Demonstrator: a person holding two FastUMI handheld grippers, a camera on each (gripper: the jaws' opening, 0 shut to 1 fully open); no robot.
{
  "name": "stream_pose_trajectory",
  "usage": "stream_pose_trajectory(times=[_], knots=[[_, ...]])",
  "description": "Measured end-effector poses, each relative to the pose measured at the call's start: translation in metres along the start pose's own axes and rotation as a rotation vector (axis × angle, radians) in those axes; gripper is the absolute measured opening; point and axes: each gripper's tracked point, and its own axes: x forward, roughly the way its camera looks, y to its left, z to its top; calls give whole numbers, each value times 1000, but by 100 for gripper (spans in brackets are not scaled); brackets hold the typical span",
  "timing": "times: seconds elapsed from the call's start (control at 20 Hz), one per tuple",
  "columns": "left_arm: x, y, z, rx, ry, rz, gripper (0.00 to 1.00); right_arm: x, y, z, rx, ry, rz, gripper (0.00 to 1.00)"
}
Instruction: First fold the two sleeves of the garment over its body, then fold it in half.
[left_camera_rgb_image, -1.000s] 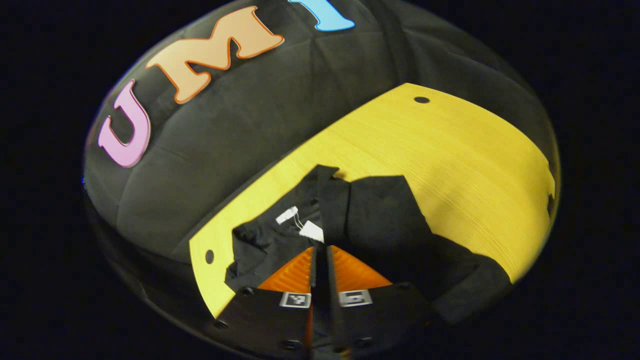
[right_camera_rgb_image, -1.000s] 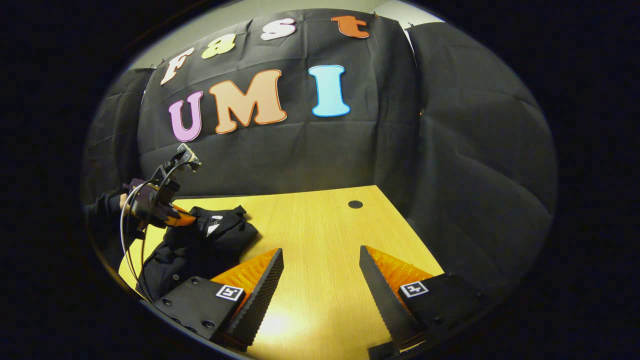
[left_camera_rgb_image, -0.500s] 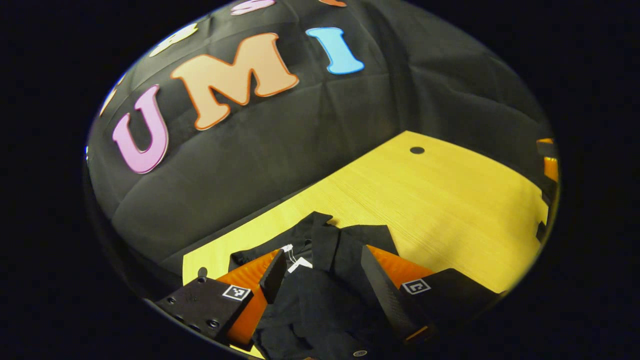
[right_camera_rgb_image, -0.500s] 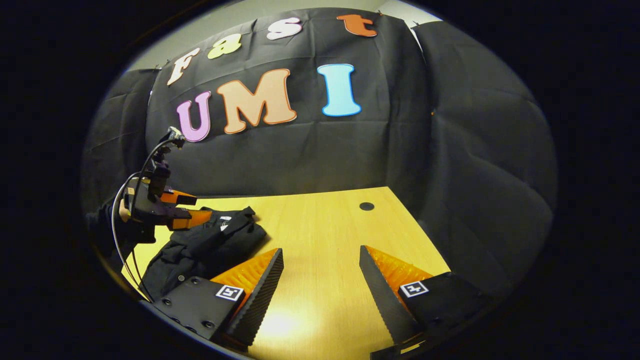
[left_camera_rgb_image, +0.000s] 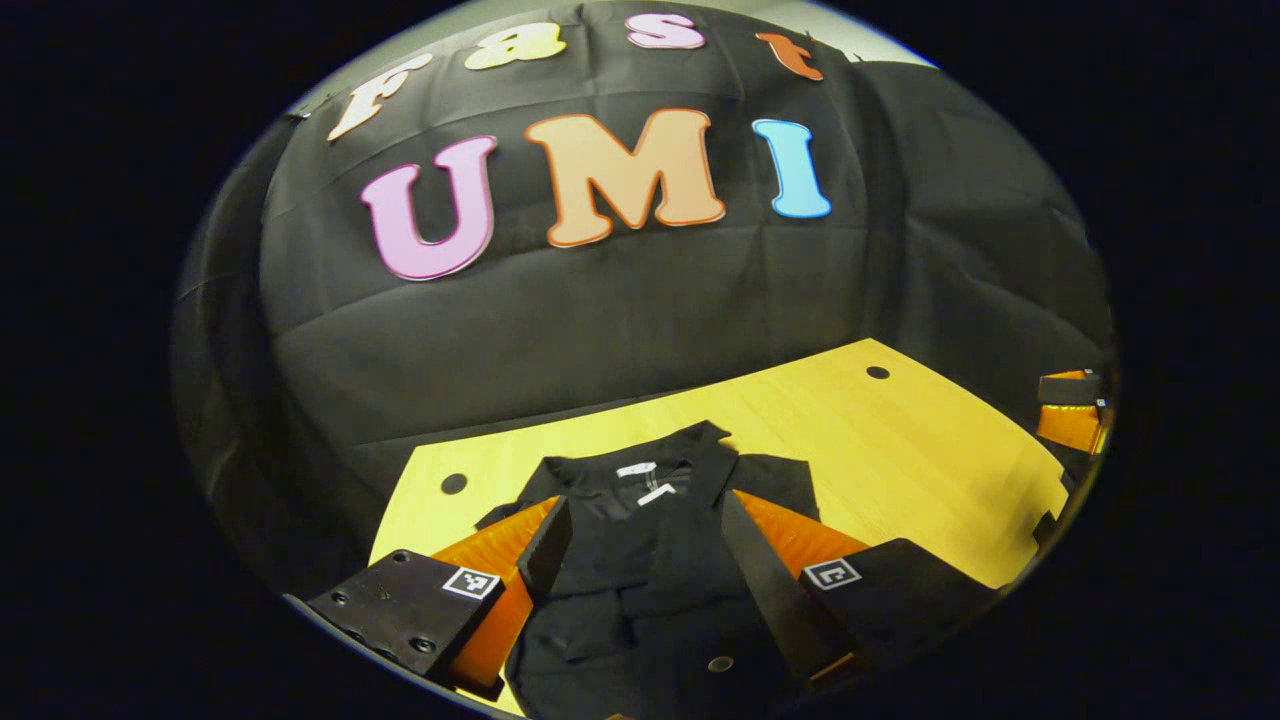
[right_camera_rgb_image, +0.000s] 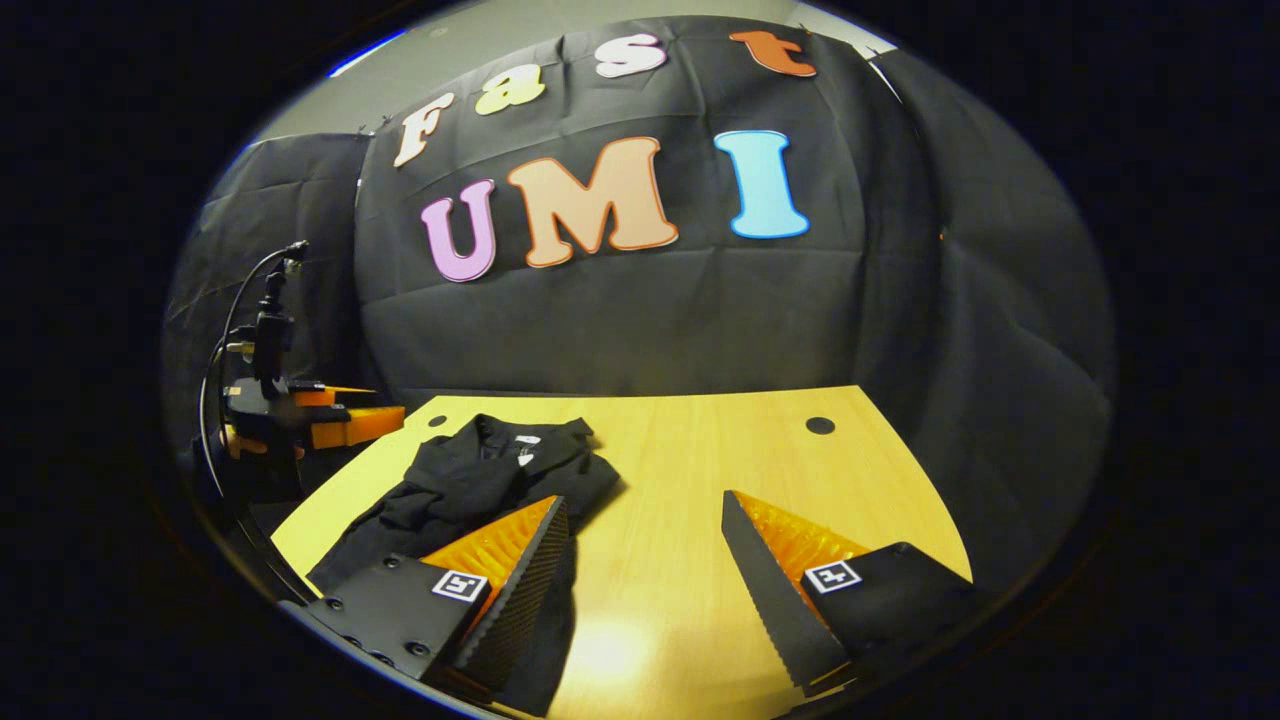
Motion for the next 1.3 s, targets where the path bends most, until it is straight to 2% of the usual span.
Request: stream_pose_trajectory(times=[0.2, 0.25, 0.3, 0.6, 1.0, 1.3], knots=[[-57, 34, -54, -11, 36, 37, 94, -14, 48, -25, -53, 28, 26, 99], [-70, 40, -72, -25, 56, 46, 94, -19, 57, -33, -70, 41, 24, 94], [-82, 45, -91, -39, 82, 51, 94, -24, 68, -41, -79, 53, 32, 99], [-140, 64, -184, -101, 195, 79, 95, -44, 116, -91, -125, 112, 55, 99], [-170, 60, -280, -169, 347, 63, 95, -48, 123, -164, -112, 233, 5, 99], [-168, 52, -328, -204, 443, 47, 95, -42, 118, -227, -73, 362, -40, 99]])
